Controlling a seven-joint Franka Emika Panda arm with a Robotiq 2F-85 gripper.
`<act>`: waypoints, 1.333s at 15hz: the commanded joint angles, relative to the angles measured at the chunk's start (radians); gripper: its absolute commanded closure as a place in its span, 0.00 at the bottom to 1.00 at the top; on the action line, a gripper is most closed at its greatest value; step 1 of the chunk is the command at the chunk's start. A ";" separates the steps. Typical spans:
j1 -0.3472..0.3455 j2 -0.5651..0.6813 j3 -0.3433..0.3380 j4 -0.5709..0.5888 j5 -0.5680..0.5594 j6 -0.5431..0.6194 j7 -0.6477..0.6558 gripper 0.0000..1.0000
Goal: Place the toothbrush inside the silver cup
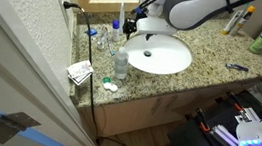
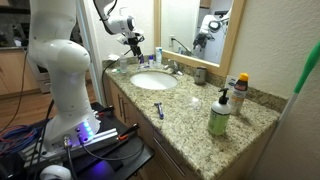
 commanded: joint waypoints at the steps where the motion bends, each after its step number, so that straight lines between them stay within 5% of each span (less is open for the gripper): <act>1: 0.060 -0.003 -0.062 0.003 0.027 0.002 -0.019 0.00; 8: 0.239 0.193 -0.235 0.112 -0.252 0.194 0.199 0.00; 13: 0.354 0.340 -0.337 0.282 -0.271 0.203 0.257 0.00; 14: 0.331 0.274 -0.317 0.208 -0.231 0.210 0.216 0.00; 20: 0.353 0.318 -0.341 0.273 -0.216 0.206 0.219 0.00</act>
